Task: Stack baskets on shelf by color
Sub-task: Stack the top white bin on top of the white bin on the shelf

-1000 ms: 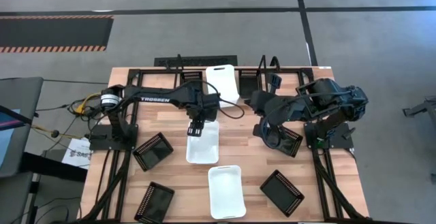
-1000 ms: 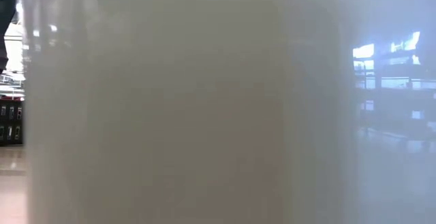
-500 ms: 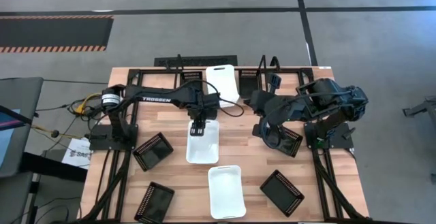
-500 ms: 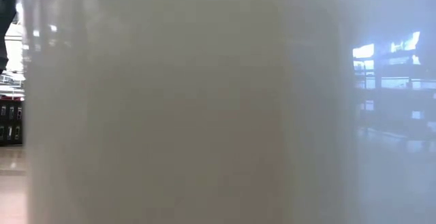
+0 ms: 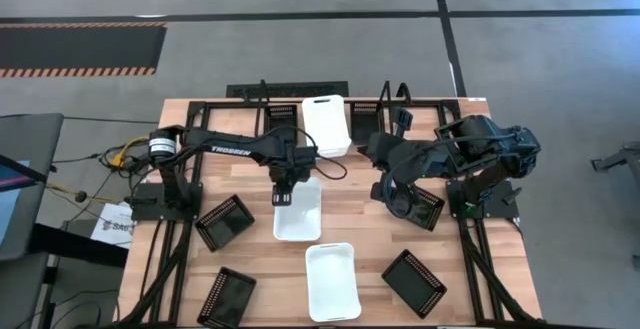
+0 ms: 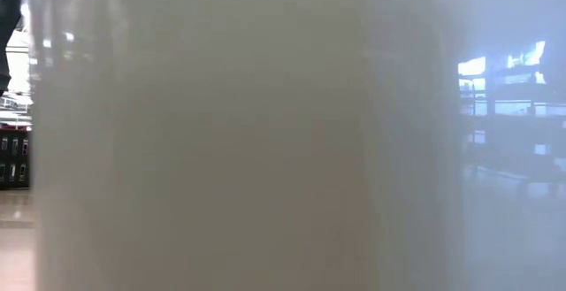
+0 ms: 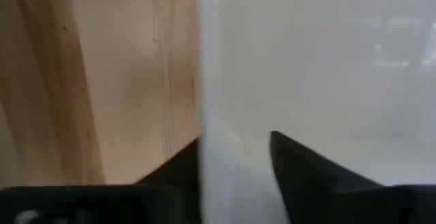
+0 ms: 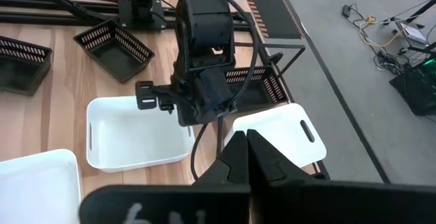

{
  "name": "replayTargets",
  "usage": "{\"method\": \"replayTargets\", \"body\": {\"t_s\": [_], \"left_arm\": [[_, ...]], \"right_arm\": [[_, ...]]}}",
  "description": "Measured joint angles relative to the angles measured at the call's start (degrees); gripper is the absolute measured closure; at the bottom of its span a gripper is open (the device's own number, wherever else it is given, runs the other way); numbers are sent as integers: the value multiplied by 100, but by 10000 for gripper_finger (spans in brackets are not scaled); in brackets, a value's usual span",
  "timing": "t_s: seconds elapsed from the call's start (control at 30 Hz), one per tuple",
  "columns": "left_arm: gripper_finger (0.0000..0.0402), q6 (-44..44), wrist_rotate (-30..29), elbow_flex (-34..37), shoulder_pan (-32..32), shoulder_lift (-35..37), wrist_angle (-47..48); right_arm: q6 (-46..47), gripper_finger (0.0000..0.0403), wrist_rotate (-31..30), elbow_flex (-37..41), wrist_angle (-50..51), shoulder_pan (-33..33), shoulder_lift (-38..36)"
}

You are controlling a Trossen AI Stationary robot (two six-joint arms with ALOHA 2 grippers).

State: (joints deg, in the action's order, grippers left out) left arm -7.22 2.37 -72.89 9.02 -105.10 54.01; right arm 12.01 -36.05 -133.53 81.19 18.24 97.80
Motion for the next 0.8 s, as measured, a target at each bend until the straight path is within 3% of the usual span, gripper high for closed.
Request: {"method": "replayTargets", "body": {"t_s": [0.07,0.13,0.3,0.47,0.63,0.8], "left_arm": [[350,49,0,-3,-4,0,-12],[386,157,-2,-34,-2,0,-5],[399,191,90,-337,-45,0,257],[401,329,159,-1140,-176,157,1331],[401,405,-427,-2234,-382,606,2046],[401,500,-1263,-3301,-401,1123,1919]], "right_arm": [[0,400,0,0,2,1,0],[2,400,0,0,2,0,0],[2,400,0,0,2,1,0],[2,400,0,0,20,2,0],[4,400,0,0,42,1,0],[3,400,-7,2,122,2,0]]}}
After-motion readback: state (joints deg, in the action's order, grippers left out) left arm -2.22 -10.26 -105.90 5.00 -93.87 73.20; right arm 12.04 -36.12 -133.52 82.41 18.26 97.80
